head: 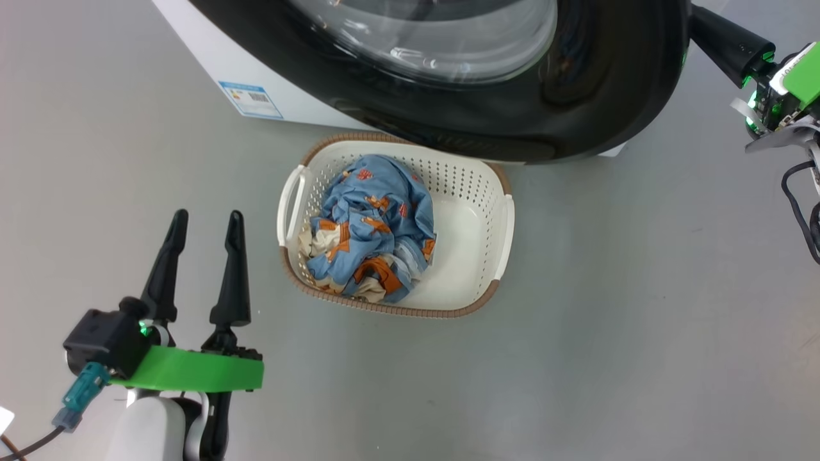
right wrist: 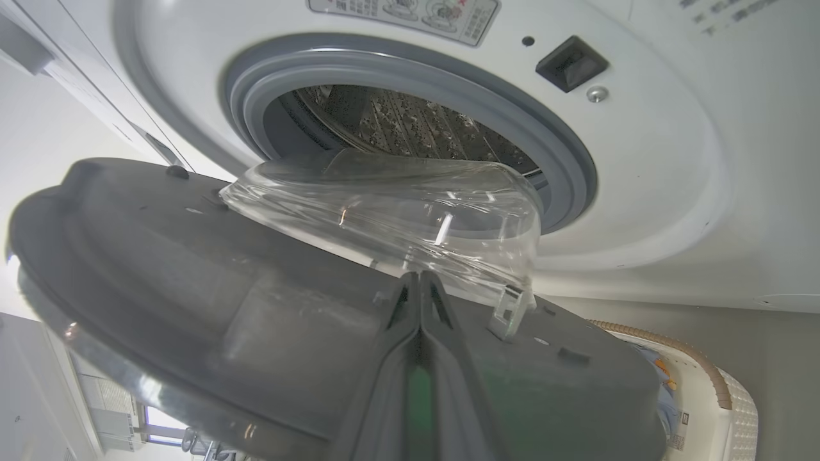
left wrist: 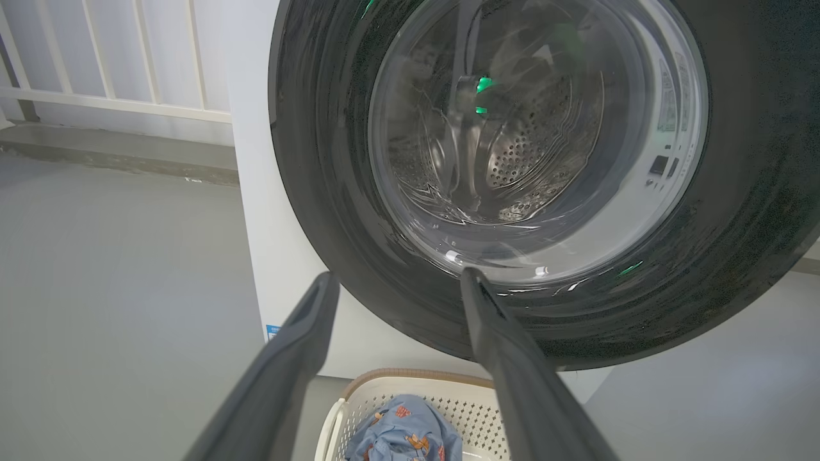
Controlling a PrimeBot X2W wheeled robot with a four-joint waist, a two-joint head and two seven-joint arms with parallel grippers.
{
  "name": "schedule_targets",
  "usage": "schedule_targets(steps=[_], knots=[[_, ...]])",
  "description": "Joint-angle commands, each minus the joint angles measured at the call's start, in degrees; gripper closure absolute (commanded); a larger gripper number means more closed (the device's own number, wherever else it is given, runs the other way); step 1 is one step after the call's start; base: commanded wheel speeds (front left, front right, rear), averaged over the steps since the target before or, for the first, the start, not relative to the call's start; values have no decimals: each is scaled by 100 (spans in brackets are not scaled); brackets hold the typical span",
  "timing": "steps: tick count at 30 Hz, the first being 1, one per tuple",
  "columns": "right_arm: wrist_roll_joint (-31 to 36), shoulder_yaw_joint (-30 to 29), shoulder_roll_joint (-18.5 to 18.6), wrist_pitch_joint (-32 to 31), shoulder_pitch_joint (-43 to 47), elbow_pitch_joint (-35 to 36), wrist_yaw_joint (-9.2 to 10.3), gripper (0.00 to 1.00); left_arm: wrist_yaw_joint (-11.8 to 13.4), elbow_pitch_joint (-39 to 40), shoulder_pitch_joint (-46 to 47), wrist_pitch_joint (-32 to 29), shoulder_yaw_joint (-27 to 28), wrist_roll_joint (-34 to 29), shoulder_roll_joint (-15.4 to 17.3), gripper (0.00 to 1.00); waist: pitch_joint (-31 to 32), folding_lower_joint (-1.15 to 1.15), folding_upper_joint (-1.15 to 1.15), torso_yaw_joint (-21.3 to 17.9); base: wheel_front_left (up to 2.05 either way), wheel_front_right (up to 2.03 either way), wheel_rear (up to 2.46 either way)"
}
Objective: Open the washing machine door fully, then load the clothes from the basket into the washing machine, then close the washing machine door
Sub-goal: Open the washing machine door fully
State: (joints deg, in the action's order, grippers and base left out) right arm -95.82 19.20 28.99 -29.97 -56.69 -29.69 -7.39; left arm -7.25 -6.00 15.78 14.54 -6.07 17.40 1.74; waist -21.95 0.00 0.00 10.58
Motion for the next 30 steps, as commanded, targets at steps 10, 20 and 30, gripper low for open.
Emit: schedule_targets(steps=[10,20,30], knots=[[151,159,16,-310,700,639,-10,100,18,-7,-99,46,227,-34,114,0,417,0,0,-2,0,0,0],[-79,238,-214,-695,1337,762,-10,100,-6,-98,-327,46,263,-100,114,0,830,0,0,99,0,0,0],[-187,197,-465,-891,1881,873,-10,100,-18,-145,-556,46,296,-181,114,0,1176,0,0,402,0,0,0]])
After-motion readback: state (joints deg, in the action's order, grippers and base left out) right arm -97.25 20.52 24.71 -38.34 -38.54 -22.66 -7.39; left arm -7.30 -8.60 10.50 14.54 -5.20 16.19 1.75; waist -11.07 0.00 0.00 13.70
